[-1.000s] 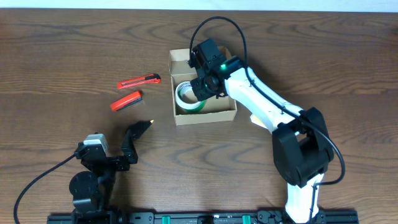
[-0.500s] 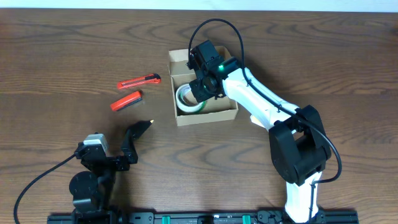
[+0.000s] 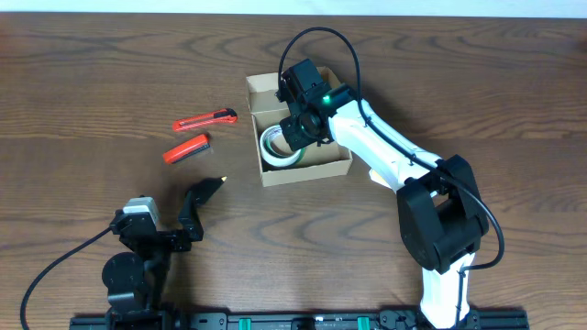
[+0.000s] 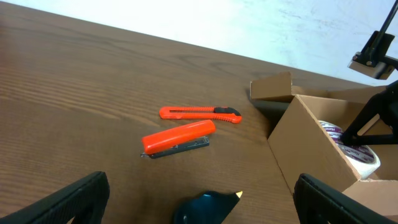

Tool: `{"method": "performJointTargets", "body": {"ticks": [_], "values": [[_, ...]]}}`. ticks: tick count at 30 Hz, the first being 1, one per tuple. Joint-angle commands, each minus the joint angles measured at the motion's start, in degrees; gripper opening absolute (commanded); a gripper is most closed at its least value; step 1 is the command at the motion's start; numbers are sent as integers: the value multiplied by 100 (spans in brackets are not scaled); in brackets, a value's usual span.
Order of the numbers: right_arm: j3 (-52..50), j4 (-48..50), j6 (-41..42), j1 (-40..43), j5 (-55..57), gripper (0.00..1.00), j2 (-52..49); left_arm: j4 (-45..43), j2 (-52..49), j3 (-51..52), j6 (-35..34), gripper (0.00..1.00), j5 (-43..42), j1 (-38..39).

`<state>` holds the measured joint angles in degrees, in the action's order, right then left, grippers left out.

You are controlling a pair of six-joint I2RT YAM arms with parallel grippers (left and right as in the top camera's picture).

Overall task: Pack container
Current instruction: 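Lower the clear tape into the box beside the green tape and release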

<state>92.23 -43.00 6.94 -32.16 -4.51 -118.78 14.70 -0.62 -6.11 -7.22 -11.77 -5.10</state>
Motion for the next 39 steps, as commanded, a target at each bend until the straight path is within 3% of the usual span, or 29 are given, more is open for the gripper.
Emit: {"method": "performJointTargets", "body": {"ticks": [1, 30, 36, 39], "values": [[103, -20, -35, -66, -2, 1, 125, 24, 37, 144, 101, 95, 35, -22], [142, -92, -35, -83, 769, 1, 487, 24, 37, 146, 101, 95, 35, -22], [142, -44, -33, -87, 682, 30, 485, 22, 37, 146, 103, 95, 37, -22], [142, -24, -33, -92, 678, 36, 485, 24, 37, 144, 103, 95, 37, -22]]}}
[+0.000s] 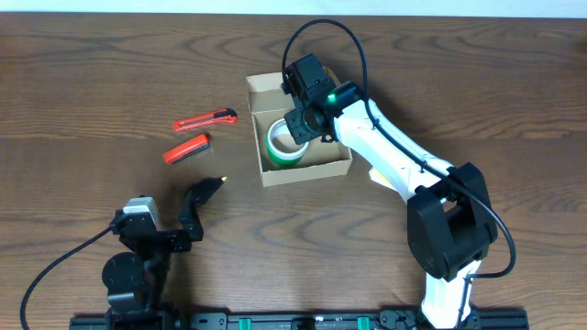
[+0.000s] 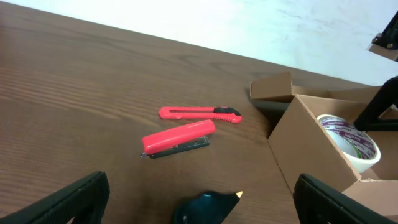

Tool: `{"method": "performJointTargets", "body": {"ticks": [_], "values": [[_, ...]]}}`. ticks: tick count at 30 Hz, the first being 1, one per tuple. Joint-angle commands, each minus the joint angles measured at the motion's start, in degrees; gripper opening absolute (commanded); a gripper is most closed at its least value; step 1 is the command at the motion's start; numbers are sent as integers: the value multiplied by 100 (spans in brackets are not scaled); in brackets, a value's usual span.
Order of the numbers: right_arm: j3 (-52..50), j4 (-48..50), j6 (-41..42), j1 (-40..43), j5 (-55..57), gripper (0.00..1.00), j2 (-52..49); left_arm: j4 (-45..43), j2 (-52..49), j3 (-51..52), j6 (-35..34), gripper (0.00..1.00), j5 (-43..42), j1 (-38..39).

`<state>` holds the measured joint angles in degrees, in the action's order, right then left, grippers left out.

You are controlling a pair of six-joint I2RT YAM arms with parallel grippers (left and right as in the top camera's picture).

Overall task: Pack container
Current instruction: 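Lower the clear tape into the box beside the green tape and release, then move the right gripper to the yellow sticky-note pad and grasp it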

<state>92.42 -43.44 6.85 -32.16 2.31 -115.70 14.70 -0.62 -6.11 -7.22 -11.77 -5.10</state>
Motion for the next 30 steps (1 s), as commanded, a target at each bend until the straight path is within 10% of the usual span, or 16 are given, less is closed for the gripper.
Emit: {"method": "performJointTargets", "body": {"ticks": [1, 20, 23, 30], "values": [[122, 28, -24, -92, -37, 37, 177, 22, 37, 144, 101, 95, 37, -22], [699, -1351, -155, 1679, -275, 63, 1440, 24, 37, 146, 101, 95, 37, -22], [623, -1530, -160, 2175, -275, 96, 1429, 22, 37, 146, 101, 95, 35, -22], [601, -1633, -179, 2785, -376, 99, 1414, 24, 37, 146, 103, 95, 35, -22]]}}
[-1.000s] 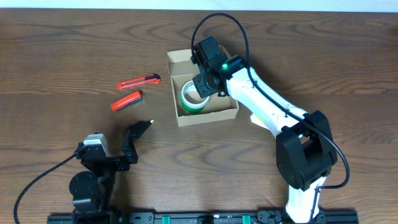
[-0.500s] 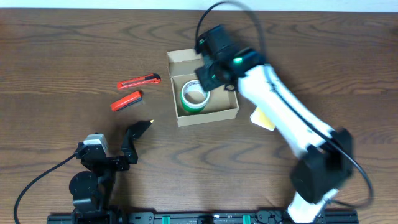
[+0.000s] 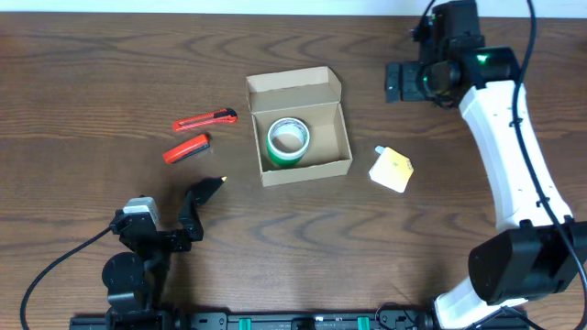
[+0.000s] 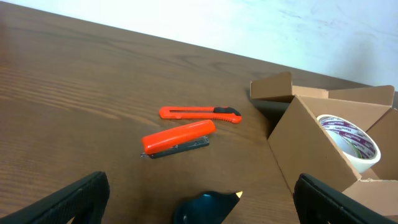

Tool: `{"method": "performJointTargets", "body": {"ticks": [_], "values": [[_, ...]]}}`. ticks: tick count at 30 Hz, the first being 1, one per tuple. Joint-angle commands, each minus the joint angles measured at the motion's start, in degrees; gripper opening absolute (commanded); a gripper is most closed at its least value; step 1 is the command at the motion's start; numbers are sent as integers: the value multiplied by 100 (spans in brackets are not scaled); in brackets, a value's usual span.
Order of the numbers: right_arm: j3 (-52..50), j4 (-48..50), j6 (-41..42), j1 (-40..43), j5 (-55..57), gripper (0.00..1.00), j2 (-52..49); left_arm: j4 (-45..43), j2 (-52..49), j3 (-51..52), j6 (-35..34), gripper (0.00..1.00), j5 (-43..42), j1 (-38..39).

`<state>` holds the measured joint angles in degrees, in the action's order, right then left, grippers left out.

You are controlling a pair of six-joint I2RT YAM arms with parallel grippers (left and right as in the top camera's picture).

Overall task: Pack container
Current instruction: 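Move the right gripper to the yellow sticky-note pad and grasp it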

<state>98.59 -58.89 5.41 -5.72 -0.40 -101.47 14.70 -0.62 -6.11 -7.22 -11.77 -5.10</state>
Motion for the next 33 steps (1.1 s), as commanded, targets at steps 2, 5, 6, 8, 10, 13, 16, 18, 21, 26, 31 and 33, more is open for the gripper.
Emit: {"method": "performJointTargets", "body": {"ticks": [2, 5, 6, 8, 10, 13, 16, 18, 21, 26, 31, 33], "values": [[-90, -216, -31, 181, -280, 99, -22, 22, 37, 146, 103, 96, 37, -22], [-404, -258, 52, 160, -328, 99, -33, 22, 37, 144, 101, 95, 37, -22], [-542, -216, 48, 136, -328, 99, -33, 24, 37, 146, 103, 95, 37, -22], [-807, -114, -103, 96, -328, 99, -33, 22, 37, 146, 101, 95, 37, -22], [-1088, 13, -387, 48, -330, 99, -33, 22, 37, 146, 103, 95, 37, -22], [-1475, 243, -1064, 9, -437, 99, -33, 24, 37, 146, 101, 95, 37, -22], [-1882, 544, -2330, 0, -623, 99, -35, 24, 37, 146, 103, 95, 37, -22], [-2131, 734, -3143, 0, -625, 99, -44, 22, 37, 146, 101, 95, 37, -22], [-2420, 992, -3779, 7, -605, 99, -46, 24, 37, 146, 101, 95, 37, -22], [-2734, 1272, -4245, 7, -695, 99, -46, 22, 37, 146, 101, 95, 37, -22], [-3097, 1530, -4931, 0, -887, 99, -46, 22, 37, 144, 103, 95, 35, -22], [-3228, 1648, -5016, 2, -883, 99, -46, 22, 37, 146, 103, 96, 37, -22]]}}
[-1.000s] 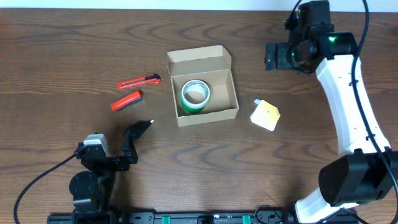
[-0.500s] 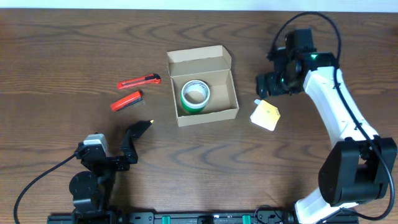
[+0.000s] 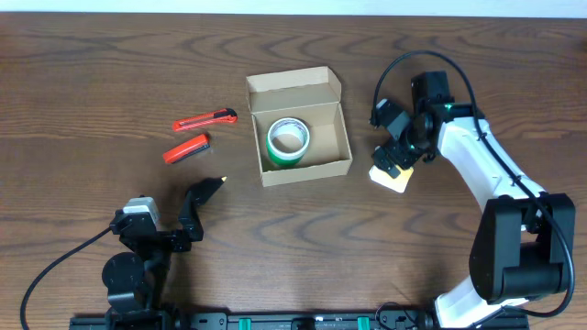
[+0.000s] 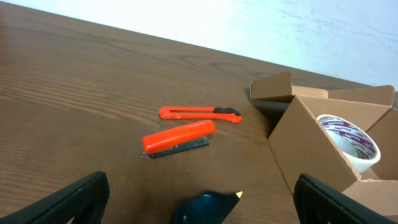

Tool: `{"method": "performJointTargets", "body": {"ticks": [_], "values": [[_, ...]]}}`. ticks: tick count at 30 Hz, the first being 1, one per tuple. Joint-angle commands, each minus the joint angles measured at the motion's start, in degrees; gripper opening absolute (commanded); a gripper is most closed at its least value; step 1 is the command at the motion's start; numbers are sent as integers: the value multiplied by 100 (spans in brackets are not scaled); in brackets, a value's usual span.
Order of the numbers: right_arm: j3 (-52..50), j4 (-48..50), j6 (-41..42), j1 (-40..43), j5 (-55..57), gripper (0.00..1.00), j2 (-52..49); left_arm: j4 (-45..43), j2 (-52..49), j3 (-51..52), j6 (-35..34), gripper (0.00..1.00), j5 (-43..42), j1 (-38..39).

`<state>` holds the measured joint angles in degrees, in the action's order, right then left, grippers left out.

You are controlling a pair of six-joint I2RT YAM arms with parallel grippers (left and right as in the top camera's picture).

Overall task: Pack container
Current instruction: 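Move the right gripper to the yellow sticky-note pad and grasp it, then carry the yellow pad with the right gripper into the box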

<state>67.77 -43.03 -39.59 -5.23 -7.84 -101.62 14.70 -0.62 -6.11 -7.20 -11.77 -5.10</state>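
Note:
An open cardboard box (image 3: 316,168) stands mid-table with a green-and-white tape roll (image 3: 287,139) lying flat inside; the left wrist view shows the roll (image 4: 351,142) too. To the box's right lies a small yellow-white packet (image 3: 393,179). My right gripper (image 3: 390,136) is open just above the packet's far edge, one finger right at it. An orange box cutter (image 3: 204,119) and a red stapler (image 3: 186,148) lie left of the box. My left gripper (image 4: 202,190) is open and holds nothing, parked low at the front left.
A dark teal thing with a yellow tip (image 3: 208,189) lies on the table just ahead of the left gripper's spread fingers (image 4: 81,198). The box's back flap (image 3: 292,87) stands open. The table's far edge shows in the left wrist view.
My right gripper was up at the far right of the table, away from everything. Now it is down at the yellow-white packet beside the box. The left arm and the other things have not moved.
My right gripper was inside the box on the tape roll, which leaned at the left wall. Then the roll sat lower in the box with the gripper at its far rim. Then the gripper was clear at the far right, the roll flat inside. Now it is at the packet.

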Motion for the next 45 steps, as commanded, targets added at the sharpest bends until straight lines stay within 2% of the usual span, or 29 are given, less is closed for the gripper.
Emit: {"method": "performJointTargets", "body": {"ticks": [1, 16, 33, 41, 45], "values": [[-236, 149, -535, -46, -138, 99, -31, 22, 37, 146, 101, 95, 35, -22], [-946, 955, -680, -42, 201, 99, -39, 24, 37, 146, 98, 95, 37, -22], [-951, 848, -564, -48, 66, 99, -382, 22, 37, 146, 98, 96, 37, -22], [-949, 935, -437, -48, 72, 82, -382, 22, 37, 146, 98, 95, 37, -22], [-938, 1115, -39, -48, 74, 81, -382, 24, 37, 146, 101, 96, 37, -22]]}}
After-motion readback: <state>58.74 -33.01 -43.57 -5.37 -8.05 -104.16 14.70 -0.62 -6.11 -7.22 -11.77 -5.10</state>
